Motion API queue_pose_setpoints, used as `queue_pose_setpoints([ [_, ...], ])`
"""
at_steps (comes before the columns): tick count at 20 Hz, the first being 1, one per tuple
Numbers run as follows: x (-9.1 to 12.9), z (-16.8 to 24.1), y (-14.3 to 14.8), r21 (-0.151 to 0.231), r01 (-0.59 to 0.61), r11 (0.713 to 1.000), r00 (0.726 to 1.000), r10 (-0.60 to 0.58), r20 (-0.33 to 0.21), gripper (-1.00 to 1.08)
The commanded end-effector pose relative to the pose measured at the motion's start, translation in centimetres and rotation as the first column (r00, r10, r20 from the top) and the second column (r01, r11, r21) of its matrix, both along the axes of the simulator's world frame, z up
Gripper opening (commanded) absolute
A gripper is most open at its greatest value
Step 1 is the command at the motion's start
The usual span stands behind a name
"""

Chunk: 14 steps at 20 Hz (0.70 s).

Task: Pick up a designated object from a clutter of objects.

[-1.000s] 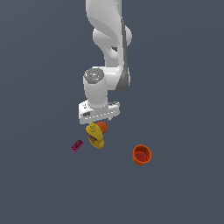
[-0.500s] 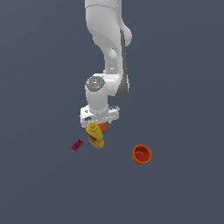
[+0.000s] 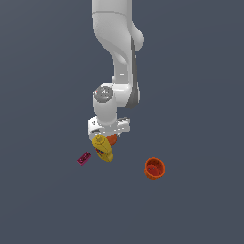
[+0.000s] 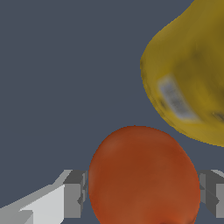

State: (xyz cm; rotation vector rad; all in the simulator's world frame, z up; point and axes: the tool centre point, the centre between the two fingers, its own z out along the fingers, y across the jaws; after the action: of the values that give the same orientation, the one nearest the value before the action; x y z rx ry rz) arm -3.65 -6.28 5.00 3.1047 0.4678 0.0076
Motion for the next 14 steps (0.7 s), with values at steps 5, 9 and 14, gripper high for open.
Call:
queue_pose_setpoints([
  [5,-0.1,-0.3,0.1,0.001,-0.002,1.000,1.000,0.002,-0.005,-1.00],
  [9,0.0,0.1,0.0,0.000,0.000,1.000,1.000,0.000,0.001,-1.00],
  [14,-0.3,1.1,-0.5,0.000,0.000,1.000,1.000,0.000,0.001,-1.00],
])
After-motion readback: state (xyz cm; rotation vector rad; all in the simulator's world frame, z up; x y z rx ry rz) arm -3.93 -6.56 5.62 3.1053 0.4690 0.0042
